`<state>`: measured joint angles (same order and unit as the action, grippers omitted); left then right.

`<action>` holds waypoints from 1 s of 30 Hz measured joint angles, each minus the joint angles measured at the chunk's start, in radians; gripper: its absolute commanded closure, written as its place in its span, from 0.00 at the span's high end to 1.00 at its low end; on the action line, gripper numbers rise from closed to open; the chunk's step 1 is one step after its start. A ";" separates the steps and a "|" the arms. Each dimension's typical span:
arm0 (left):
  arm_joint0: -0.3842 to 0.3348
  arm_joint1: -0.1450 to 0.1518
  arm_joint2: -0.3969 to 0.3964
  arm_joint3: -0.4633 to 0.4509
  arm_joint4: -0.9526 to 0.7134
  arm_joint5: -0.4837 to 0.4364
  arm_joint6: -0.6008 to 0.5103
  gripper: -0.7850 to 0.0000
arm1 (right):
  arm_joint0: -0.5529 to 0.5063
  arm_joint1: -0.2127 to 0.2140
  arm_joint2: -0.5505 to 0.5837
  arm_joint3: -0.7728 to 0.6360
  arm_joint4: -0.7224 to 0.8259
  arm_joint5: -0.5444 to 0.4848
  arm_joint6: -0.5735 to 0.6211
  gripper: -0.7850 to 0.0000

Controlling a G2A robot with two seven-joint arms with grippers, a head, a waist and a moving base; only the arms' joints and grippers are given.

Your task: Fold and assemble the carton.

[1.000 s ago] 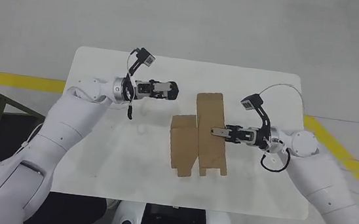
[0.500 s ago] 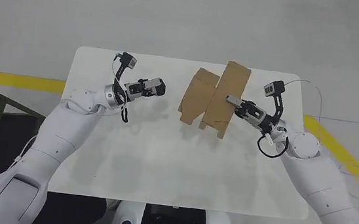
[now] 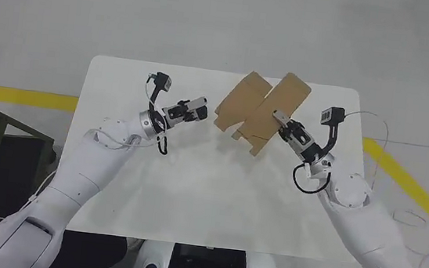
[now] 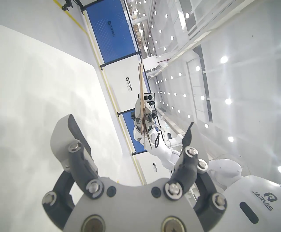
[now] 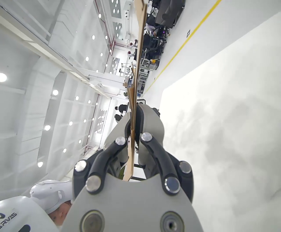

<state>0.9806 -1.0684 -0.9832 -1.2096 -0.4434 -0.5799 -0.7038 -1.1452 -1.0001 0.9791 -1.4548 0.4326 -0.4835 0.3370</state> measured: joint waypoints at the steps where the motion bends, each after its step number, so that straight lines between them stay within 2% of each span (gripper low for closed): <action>1: 0.002 -0.003 0.006 -0.007 0.005 0.000 0.003 1.00 | -0.013 0.001 0.007 -0.013 -0.010 0.008 -0.008 0.00; 11: 0.017 -0.027 0.049 -0.072 0.049 0.002 0.030 1.00 | -0.115 0.010 0.093 -0.124 -0.080 0.055 -0.060 0.00; 20: 0.006 -0.054 0.085 -0.075 0.073 -0.039 0.066 1.00 | -0.145 0.000 0.114 -0.146 -0.093 0.070 -0.059 0.00; 21: 0.004 -0.056 0.088 -0.073 0.074 -0.040 0.067 0.94 | -0.146 -0.001 0.115 -0.146 -0.095 0.070 -0.060 0.00; 22: 0.002 -0.059 0.090 -0.070 0.075 -0.041 0.067 0.80 | -0.147 -0.002 0.118 -0.146 -0.096 0.070 -0.060 0.00; 24: -0.002 -0.064 0.094 -0.065 0.071 -0.041 0.068 0.43 | -0.150 -0.004 0.123 -0.147 -0.098 0.070 -0.062 0.00; 30: -0.020 -0.078 0.104 -0.046 0.065 -0.043 0.065 0.14 | -0.151 -0.011 0.139 -0.140 -0.104 0.066 -0.061 0.00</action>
<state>0.9607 -1.1468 -0.8793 -1.2557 -0.3787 -0.6227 -0.6387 -1.2958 -1.0115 1.1177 -1.5947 0.3291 -0.4170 0.2761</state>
